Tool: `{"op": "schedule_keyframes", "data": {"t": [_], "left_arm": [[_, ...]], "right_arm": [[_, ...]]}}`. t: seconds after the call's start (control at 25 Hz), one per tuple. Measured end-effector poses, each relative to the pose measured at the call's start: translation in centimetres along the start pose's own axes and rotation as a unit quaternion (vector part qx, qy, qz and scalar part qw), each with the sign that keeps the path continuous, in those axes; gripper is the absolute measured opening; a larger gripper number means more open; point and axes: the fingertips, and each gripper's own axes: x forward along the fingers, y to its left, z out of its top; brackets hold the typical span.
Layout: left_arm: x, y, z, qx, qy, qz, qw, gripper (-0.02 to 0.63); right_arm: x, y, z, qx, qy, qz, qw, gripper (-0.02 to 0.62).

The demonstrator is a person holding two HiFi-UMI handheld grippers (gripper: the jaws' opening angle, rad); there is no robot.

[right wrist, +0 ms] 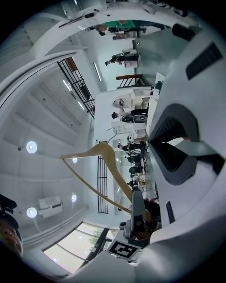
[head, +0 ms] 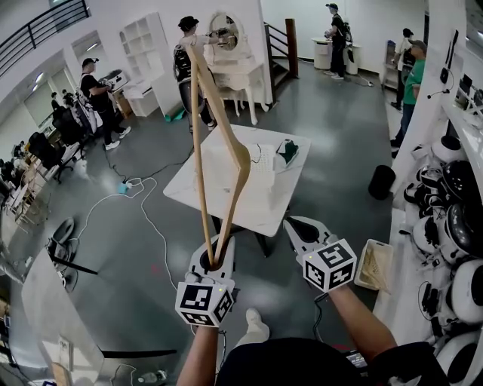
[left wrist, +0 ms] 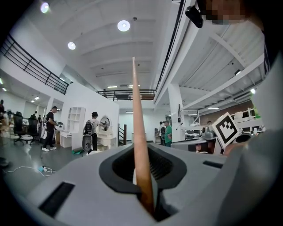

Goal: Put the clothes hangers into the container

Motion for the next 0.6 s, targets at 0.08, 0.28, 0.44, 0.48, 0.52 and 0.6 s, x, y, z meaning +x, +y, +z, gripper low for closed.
{"op": "schedule_keyframes", "data": {"t": [0.08, 0.28, 0.44, 0.48, 0.52, 0.6], "left_arm": [[0.6, 0.8, 0.1, -0.005, 0.000, 0.001, 1.0000, 0.053], [2.3, 2.5, 0.0, -0.003, 0.005, 0.001, 1.0000, 0.052], [3.7, 3.7, 0.1, -0.004, 0.007, -0.004, 1.0000, 0.052], [4.0, 4.0, 0.2, -0.004, 0.007, -0.005, 1.0000, 0.054], [4.3, 4.4, 0.3, -0.005, 0.006, -0.006, 1.0000, 0.054], [4.8, 5.2, 0.4, -0.004, 0.007, -0.007, 0.9999, 0.053]], "right_arm": [[0.9, -0.3, 0.0, 0.000, 0.002, -0.001, 1.000, 0.018], [2.8, -1.2, -0.2, 0.004, 0.009, -0.003, 1.000, 0.018], [4.5, -1.9, 0.0, 0.004, 0.013, -0.009, 1.000, 0.018], [5.0, -2.0, 0.1, 0.005, 0.013, -0.009, 1.000, 0.018], [5.4, -2.1, 0.2, 0.005, 0.013, -0.010, 1.000, 0.018], [6.3, -2.1, 0.4, 0.004, 0.014, -0.011, 1.000, 0.018]]}}
